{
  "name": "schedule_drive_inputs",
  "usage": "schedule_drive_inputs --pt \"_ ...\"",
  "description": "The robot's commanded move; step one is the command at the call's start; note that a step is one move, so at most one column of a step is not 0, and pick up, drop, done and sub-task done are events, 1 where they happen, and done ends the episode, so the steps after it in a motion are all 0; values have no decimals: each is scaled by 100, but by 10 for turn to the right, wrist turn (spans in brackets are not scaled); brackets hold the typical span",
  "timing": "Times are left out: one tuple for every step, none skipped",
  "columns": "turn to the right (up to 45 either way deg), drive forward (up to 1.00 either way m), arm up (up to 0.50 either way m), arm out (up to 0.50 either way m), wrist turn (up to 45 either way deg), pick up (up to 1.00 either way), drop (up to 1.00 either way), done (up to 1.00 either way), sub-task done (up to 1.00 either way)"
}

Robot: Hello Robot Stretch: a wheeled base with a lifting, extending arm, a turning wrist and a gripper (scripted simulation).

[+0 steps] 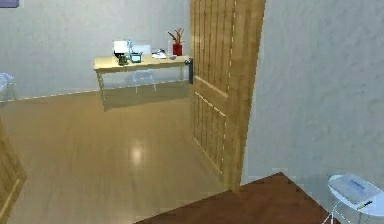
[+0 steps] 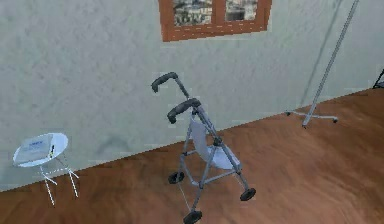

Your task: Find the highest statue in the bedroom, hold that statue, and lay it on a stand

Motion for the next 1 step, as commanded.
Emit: schedule_drive_inputs --pt "-120 0 0 0 0 0 0 0 0"
